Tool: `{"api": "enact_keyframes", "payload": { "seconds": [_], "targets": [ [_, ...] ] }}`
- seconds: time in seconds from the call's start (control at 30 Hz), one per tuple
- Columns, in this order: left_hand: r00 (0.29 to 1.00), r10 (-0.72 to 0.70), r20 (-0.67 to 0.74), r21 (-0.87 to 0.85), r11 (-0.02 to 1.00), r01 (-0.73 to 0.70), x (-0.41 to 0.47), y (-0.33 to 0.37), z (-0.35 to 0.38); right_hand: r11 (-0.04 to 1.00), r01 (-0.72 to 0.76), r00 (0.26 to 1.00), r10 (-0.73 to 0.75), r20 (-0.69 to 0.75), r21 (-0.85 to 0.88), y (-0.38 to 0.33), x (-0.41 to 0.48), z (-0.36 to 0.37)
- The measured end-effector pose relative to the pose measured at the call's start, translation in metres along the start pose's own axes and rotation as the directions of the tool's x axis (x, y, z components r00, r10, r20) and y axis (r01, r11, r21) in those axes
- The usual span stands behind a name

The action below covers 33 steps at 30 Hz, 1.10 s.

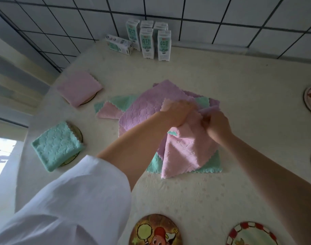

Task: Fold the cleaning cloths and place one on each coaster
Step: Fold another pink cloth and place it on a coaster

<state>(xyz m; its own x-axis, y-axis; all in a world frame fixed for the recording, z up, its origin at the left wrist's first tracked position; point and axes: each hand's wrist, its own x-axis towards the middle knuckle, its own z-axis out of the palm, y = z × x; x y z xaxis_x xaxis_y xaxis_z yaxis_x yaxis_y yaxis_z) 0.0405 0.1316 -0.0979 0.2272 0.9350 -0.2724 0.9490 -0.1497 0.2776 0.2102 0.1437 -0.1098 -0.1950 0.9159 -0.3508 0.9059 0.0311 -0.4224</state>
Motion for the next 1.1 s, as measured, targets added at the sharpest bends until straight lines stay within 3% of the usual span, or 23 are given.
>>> {"api": "enact_keyframes", "payload": {
  "seconds": [0.23,0.4,0.6,0.7,0.8,0.9,1.03,1.1],
  "targets": [
    [0.998,0.066,0.003,-0.007,0.998,-0.066,0.003,-0.003,-0.004,0.991,0.128,0.990,-0.124,-0.073,0.043,-0.009,-0.015,-0.005],
    [0.998,0.056,-0.019,0.006,0.998,-0.056,-0.001,-0.005,-0.003,0.982,0.121,0.993,-0.118,-0.031,0.147,-0.009,-0.019,-0.004],
    [0.977,0.197,-0.084,-0.081,0.976,-0.204,-0.007,-0.005,-0.010,0.918,0.367,0.930,-0.362,-0.062,0.148,-0.027,-0.050,-0.021],
    [0.987,0.156,-0.036,0.022,0.988,-0.156,-0.014,-0.008,-0.020,0.856,0.488,0.873,-0.480,-0.091,0.172,-0.032,-0.071,-0.038],
    [0.996,0.084,0.002,-0.005,0.996,-0.084,-0.030,-0.017,-0.043,0.870,0.431,0.902,-0.424,-0.080,0.240,-0.028,-0.077,-0.051],
    [0.996,0.044,0.083,-0.086,0.996,-0.036,-0.058,-0.026,-0.076,0.896,0.337,0.936,-0.352,-0.001,0.290,-0.028,-0.075,-0.067],
    [0.977,-0.057,0.204,-0.146,0.985,0.088,-0.102,-0.038,-0.113,0.916,0.388,0.868,-0.400,0.296,0.100,-0.047,-0.076,-0.094],
    [0.965,-0.090,0.247,-0.162,0.978,0.132,-0.128,-0.043,-0.128,0.887,0.461,0.822,-0.444,0.356,0.042,-0.061,-0.080,-0.105]
  ]
}}
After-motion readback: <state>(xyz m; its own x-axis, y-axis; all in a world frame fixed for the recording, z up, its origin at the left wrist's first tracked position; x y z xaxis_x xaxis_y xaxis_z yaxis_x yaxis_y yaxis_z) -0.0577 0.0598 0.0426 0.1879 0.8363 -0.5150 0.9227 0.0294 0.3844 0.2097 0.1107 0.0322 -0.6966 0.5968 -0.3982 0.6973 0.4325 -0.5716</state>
